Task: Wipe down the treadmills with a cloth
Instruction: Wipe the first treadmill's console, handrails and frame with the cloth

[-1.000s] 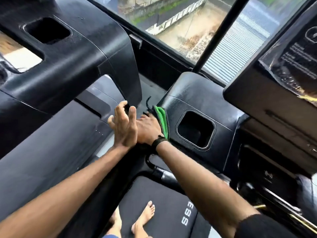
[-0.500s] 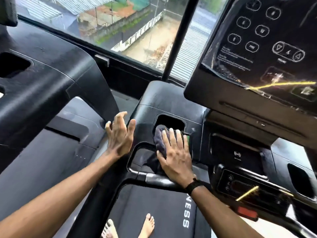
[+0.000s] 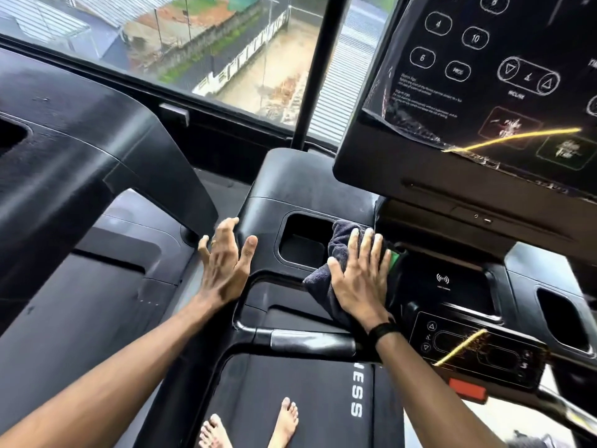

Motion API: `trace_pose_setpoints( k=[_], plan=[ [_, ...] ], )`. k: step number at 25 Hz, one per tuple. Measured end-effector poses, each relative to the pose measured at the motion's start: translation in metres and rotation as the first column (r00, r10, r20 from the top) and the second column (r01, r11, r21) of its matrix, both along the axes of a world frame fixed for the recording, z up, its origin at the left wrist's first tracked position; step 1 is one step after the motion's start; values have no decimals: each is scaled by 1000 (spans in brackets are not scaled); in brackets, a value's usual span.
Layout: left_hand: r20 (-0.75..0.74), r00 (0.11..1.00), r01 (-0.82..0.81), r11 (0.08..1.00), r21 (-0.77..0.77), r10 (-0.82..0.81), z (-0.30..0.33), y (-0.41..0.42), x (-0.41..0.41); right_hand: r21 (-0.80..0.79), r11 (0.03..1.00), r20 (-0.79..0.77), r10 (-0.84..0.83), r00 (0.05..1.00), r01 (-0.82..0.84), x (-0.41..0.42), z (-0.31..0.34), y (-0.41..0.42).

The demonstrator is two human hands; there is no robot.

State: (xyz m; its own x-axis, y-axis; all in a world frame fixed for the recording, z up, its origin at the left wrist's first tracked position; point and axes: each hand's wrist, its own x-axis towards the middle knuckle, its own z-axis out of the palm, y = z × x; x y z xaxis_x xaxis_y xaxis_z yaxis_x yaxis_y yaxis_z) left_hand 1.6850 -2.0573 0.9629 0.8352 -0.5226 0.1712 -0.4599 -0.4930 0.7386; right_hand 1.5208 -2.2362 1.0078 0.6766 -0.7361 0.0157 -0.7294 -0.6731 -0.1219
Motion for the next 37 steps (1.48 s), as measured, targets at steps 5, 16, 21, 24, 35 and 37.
trace_pose_setpoints(
  k=[5,16,21,24,35,37],
  plan=[
    [-1,1000,30,1000,8,-30,0,-2,1,-59,985,-1,161,987,-161,26,-6,0],
    [-39,998,43,998,54,-40,-4,5,0,-37,999,47,-12,999,14,16,-7,2],
    [-45,999,5,998,65,-2,-8,3,1,-25,999,18,43,999,-42,60,-3,-50],
    [-63,998,-29,998,51,32,-9,4,0,-41,996,-17,81,997,-82,90,6,-68],
    [-103,988,-115,993,-18,112,-5,1,2,61,918,-90,396,914,-391,239,3,-61],
    [-97,989,-116,993,3,115,-4,3,-2,68,848,-64,530,846,-526,207,3,-36]
  ],
)
